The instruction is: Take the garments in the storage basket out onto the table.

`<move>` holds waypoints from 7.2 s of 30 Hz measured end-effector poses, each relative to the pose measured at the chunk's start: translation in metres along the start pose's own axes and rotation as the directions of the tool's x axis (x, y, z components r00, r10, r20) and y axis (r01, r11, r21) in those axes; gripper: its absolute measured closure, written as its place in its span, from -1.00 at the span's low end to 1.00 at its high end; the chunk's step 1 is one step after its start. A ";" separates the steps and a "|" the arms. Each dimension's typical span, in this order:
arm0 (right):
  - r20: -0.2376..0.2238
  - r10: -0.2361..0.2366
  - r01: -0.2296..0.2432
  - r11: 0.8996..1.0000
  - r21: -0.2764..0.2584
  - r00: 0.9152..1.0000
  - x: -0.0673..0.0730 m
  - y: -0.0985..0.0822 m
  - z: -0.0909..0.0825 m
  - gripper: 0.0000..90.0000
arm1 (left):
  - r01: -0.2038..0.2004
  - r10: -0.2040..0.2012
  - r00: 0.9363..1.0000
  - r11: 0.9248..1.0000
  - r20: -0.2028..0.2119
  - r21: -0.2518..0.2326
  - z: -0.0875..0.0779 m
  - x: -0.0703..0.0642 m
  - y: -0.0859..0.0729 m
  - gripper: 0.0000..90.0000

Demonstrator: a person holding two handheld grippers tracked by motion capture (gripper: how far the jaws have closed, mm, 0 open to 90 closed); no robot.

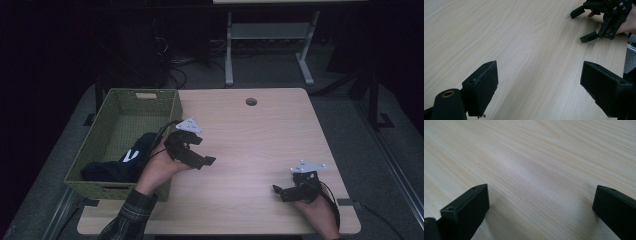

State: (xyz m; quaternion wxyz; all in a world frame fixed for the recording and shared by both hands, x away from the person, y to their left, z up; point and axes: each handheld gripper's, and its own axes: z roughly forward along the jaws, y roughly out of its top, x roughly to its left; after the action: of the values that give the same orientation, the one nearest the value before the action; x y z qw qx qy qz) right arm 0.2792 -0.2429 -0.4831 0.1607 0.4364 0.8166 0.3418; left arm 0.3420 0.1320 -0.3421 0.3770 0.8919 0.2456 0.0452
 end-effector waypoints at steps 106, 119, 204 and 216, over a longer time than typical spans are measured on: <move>0.000 -0.002 0.002 1.000 -0.001 1.000 0.000 0.000 0.000 -0.99 | 0.226 -0.143 0.952 0.923 -0.271 0.310 -0.094 0.072 -0.085 -0.67; 0.001 -0.002 0.002 1.000 -0.001 1.000 0.000 0.000 0.000 -0.99 | 0.261 -0.165 0.950 0.885 -0.264 0.386 -0.073 0.081 -0.092 -0.67; 0.000 0.002 -0.002 1.000 -0.001 1.000 0.000 0.000 0.000 -0.99 | 0.292 -0.219 0.943 0.906 -0.249 0.307 -0.161 0.085 -0.025 0.58; 0.000 0.001 -0.001 1.000 -0.001 1.000 0.000 0.000 0.000 -0.99 | 0.272 -0.201 0.945 0.921 -0.260 0.278 -0.180 0.080 -0.004 0.58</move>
State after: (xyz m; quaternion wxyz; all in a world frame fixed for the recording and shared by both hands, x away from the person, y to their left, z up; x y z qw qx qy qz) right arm 0.2791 -0.2429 -0.4831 0.1605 0.4369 0.8162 0.3423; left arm 0.3625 0.2885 -0.2251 0.2044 0.8926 0.3973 0.0612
